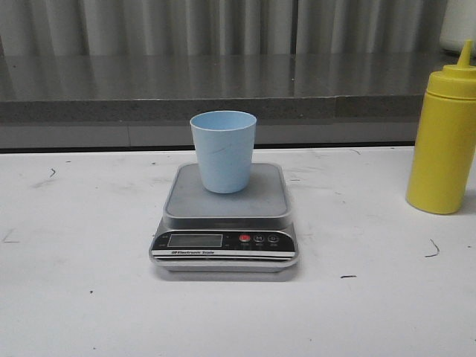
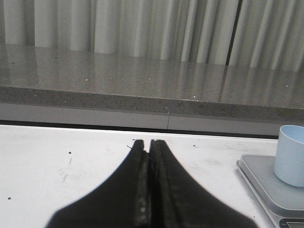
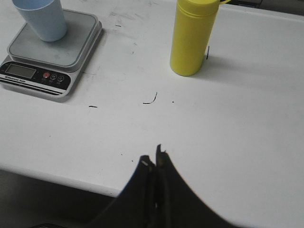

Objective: Pour seasoning into cup on scale with both arms

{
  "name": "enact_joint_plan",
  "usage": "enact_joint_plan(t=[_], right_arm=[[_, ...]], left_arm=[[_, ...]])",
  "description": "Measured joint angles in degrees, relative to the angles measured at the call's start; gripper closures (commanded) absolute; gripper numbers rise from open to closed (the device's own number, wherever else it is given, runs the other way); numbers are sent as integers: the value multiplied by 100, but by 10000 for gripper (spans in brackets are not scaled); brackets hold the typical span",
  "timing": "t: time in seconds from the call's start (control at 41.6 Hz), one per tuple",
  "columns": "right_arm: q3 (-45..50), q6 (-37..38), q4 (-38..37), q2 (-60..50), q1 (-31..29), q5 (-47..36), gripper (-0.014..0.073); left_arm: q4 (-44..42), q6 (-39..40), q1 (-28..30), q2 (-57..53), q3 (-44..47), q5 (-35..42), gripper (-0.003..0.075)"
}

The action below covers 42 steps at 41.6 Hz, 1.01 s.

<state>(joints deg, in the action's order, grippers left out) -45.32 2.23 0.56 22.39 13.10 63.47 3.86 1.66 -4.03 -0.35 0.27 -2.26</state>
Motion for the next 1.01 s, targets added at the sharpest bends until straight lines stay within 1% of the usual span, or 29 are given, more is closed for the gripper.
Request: enact_joint_plan(t=[0.89,0.962,1.01], right_arm=[[0,0,-13,-17,0,0,661],[129,0,-147,-125,-67,-178,661],[350,0,-258,-263,-170,-534,661]], left_arm=[[-13,0,0,0,0,0,740],[-13,0,0,0,0,0,740],[-13,0,0,0,0,0,740]])
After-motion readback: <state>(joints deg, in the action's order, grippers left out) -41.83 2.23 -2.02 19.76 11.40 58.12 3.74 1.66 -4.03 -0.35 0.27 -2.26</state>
